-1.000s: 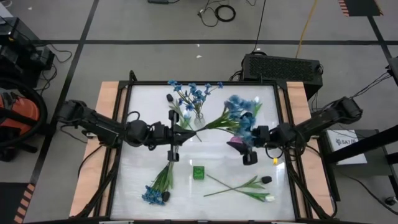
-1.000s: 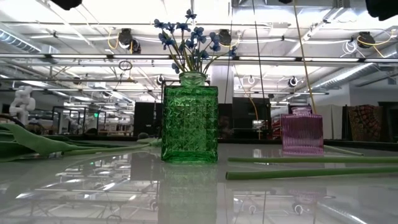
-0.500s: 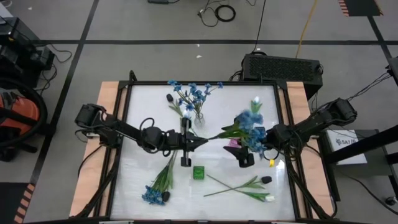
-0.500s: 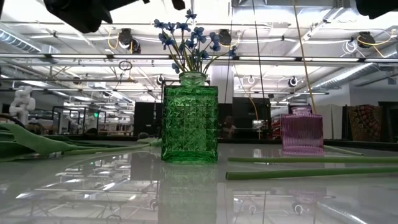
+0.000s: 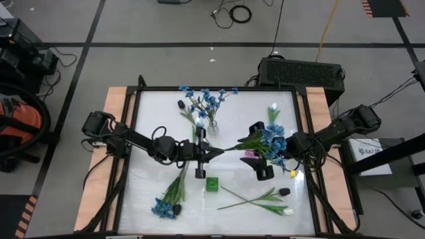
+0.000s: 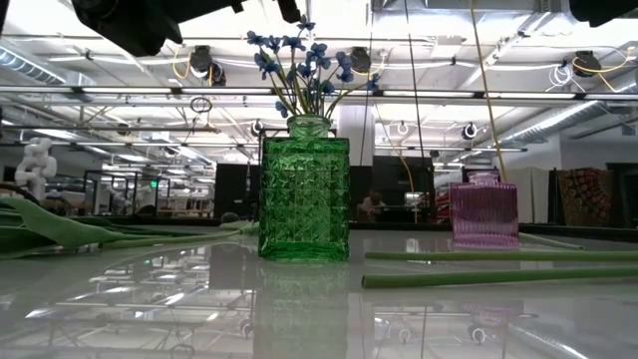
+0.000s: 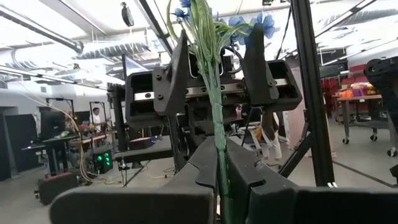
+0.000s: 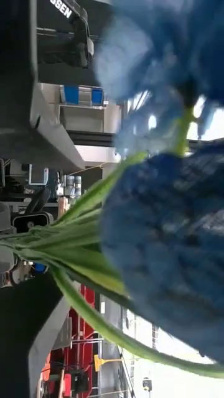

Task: Sort flowers into vase by color
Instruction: Put the right blue flowers into the transparent vase

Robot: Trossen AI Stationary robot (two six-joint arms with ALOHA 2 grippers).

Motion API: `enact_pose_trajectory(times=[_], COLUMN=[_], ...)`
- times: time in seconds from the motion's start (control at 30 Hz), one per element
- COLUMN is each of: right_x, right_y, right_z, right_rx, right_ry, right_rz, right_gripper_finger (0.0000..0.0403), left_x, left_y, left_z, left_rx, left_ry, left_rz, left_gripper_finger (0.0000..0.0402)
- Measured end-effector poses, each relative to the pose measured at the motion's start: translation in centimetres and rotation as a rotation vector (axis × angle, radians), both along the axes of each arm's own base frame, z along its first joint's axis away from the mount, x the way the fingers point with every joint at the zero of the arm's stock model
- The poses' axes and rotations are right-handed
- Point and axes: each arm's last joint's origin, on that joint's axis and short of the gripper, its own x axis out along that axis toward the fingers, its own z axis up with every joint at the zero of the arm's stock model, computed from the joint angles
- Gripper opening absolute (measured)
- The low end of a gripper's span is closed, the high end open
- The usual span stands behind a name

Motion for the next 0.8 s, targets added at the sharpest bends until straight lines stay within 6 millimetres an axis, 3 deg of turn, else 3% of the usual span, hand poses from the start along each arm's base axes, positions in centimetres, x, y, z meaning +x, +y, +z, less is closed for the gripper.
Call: enact_pose_trajectory(times=[0.3, 0.43, 0.6, 0.8], right_x=[0.0, -0.1, -0.8, -2.4], right_y=[0.0, -0.1, -0.4, -1.1], right_z=[-0.1, 0.1, 0.5, 1.1], right_rx=[0.005, 0.006, 0.042, 0.058], right_ry=[0.01, 0.025, 0.103, 0.224], right_rz=[-0.013, -0.018, -0.079, -0.123], right_gripper_finger=[0.0079, 0.0024, 0.0015, 0.0025], left_x=[0.3, -0.1, -1.4, -5.5], left_y=[0.7, 1.2, 1.7, 2.4], left_z=[-0.4, 0.2, 1.3, 3.1], left_rx=[-0.045, -0.068, -0.087, -0.138], left_ry=[0.072, 0.142, 0.295, 0.578], left_rz=[0.02, 0.025, 0.037, 0.048], left_gripper_finger=[0.0018, 0.0045, 0.0117, 0.0192])
